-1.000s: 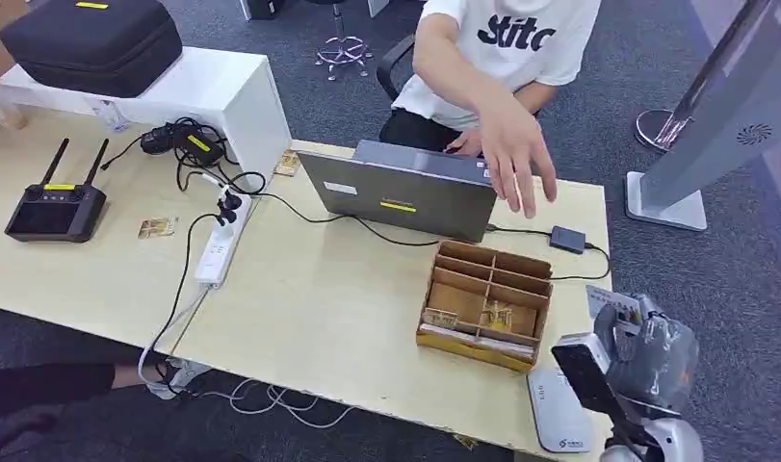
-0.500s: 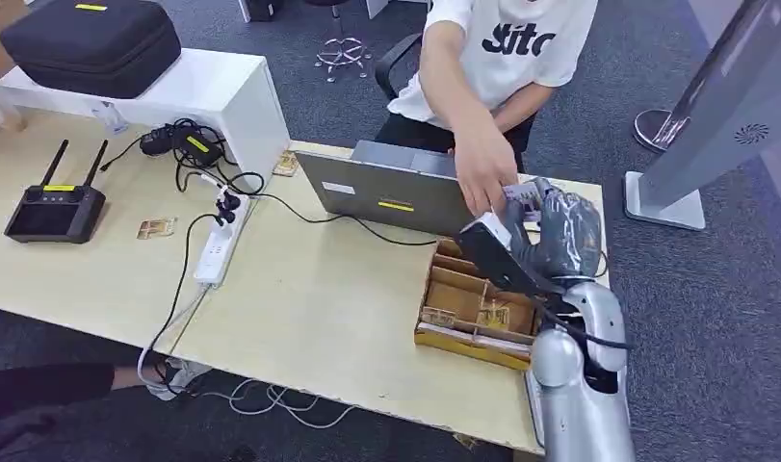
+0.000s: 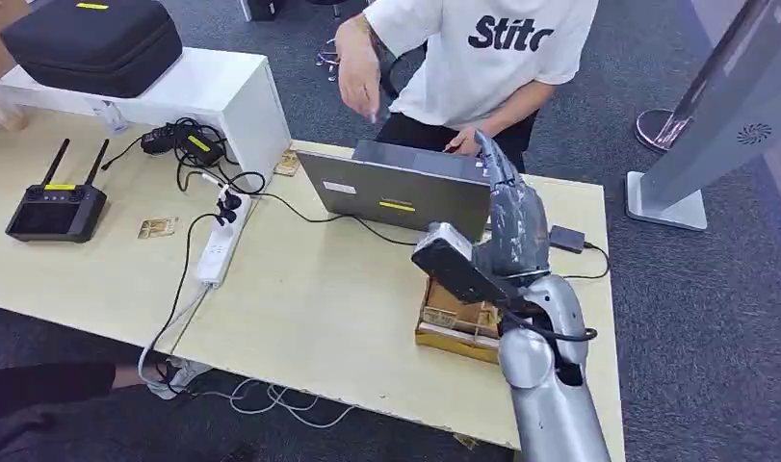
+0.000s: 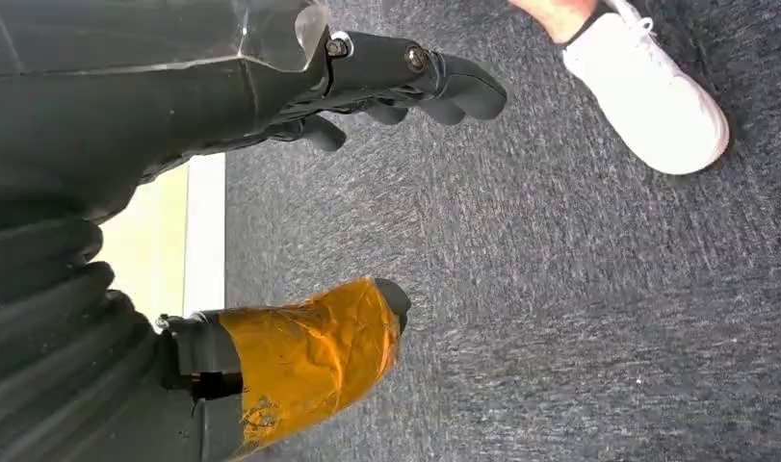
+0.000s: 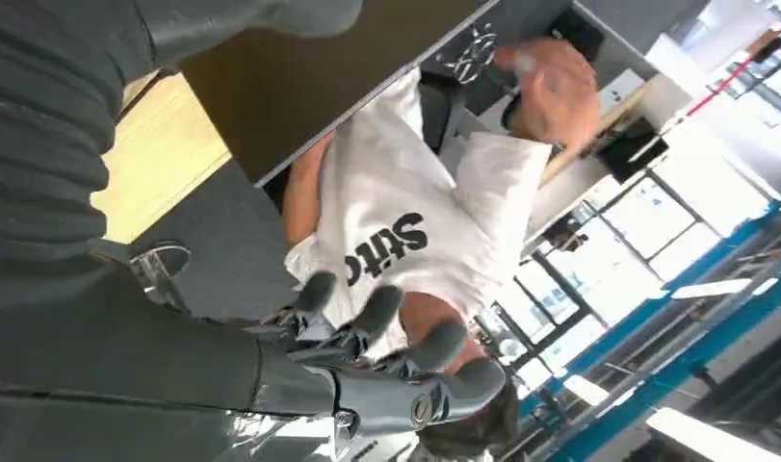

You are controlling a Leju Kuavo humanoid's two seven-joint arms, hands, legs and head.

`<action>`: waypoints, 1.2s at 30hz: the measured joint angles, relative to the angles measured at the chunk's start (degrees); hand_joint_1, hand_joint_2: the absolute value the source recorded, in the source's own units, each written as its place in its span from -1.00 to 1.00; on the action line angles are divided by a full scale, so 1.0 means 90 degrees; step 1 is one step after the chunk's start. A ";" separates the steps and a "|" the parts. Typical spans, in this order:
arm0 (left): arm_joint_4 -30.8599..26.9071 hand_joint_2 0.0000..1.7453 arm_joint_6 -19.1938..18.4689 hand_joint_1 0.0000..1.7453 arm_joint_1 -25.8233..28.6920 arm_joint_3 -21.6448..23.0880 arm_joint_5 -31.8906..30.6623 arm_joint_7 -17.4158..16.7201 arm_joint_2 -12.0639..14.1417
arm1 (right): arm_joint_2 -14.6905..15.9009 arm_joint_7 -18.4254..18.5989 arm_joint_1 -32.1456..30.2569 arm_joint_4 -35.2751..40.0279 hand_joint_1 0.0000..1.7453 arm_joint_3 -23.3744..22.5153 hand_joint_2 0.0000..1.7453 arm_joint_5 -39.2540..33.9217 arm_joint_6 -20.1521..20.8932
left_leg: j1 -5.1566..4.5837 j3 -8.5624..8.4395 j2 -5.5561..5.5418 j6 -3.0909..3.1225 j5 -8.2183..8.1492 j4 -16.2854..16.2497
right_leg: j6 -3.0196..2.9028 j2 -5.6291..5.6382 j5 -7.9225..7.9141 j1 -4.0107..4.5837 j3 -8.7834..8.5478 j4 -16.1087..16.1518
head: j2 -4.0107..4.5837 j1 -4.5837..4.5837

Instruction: Pass the card to the sensor for recognition and then transmit it.

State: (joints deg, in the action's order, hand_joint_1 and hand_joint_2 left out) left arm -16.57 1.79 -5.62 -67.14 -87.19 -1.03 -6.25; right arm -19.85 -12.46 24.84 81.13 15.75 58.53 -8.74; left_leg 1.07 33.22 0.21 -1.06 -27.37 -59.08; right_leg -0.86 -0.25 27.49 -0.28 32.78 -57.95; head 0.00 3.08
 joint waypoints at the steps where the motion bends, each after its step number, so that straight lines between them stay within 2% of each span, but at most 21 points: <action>1: 0.0002 1.00 0.0005 -1.00 0.0002 0.0000 0.0002 0.0000 0.0000 | 0.0024 -0.0027 -0.0079 0.0120 -1.00 0.0089 1.00 0.0002 -0.0010 | 0.0000 0.0000 0.0001 0.0000 0.0000 0.0000 | 0.0000 0.0000 0.0000 0.0000 0.0001 0.0000 | 0.0000 0.0000; 10: 0.0002 1.00 0.0061 -1.00 0.0038 -0.0002 0.0041 0.0000 0.0000 | 0.0449 -0.0314 -0.1170 0.1624 -1.00 0.1008 1.00 0.0223 -0.0131 | 0.0000 0.0004 0.0001 0.0000 -0.0004 0.0000 | -0.0001 0.0000 0.0002 0.0000 0.0004 0.0001 | 0.0000 0.0000; 16: 0.0002 1.00 0.0085 -1.00 0.0057 -0.0027 0.0092 0.0000 0.0000 | 0.0778 -0.0559 -0.1915 0.2359 -1.00 0.1407 1.00 0.0146 -0.0362 | 0.0000 0.0008 0.0000 0.0000 -0.0005 0.0001 | 0.0001 -0.0002 0.0004 0.0000 0.0006 0.0001 | 0.0000 0.0000; 22: 0.0000 1.00 0.0136 -1.00 0.0064 -0.0061 0.0197 0.0000 -0.0002 | 0.1159 -0.0622 -0.2534 0.2781 -1.00 0.1524 1.00 0.0121 -0.0534 | 0.0000 0.0010 0.0000 0.0001 -0.0005 0.0001 | 0.0001 -0.0002 0.0004 0.0000 0.0006 0.0003 | 0.0000 -0.0002; 26: 0.0000 1.00 0.0155 -1.00 0.0066 -0.0075 0.0223 -0.0002 -0.0002 | 0.1294 -0.0653 -0.2856 0.2835 -1.00 0.1524 1.00 0.0112 -0.0600 | 0.0000 0.0010 0.0000 0.0001 -0.0005 0.0001 | 0.0001 -0.0002 0.0004 0.0000 0.0006 0.0002 | 0.0000 0.0000; 36: 0.0000 1.00 0.0170 -1.00 0.0065 -0.0151 0.0255 -0.0002 -0.0015 | 0.1377 -0.0700 -0.3231 0.2832 -1.00 0.1514 1.00 -0.0104 -0.0537 | 0.0001 0.0010 0.0000 0.0001 -0.0005 0.0001 | 0.0001 -0.0001 0.0004 0.0001 0.0007 0.0002 | 0.0000 -0.0002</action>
State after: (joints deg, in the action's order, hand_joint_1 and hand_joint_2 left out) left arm -16.57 3.32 -5.03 -68.50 -84.89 -1.05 -6.38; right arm -7.45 -18.75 -4.24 106.62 29.38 57.59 -13.57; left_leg 1.08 33.31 0.22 -1.05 -27.41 -59.07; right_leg -0.85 -0.26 27.52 -0.27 32.84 -57.94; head 0.00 3.06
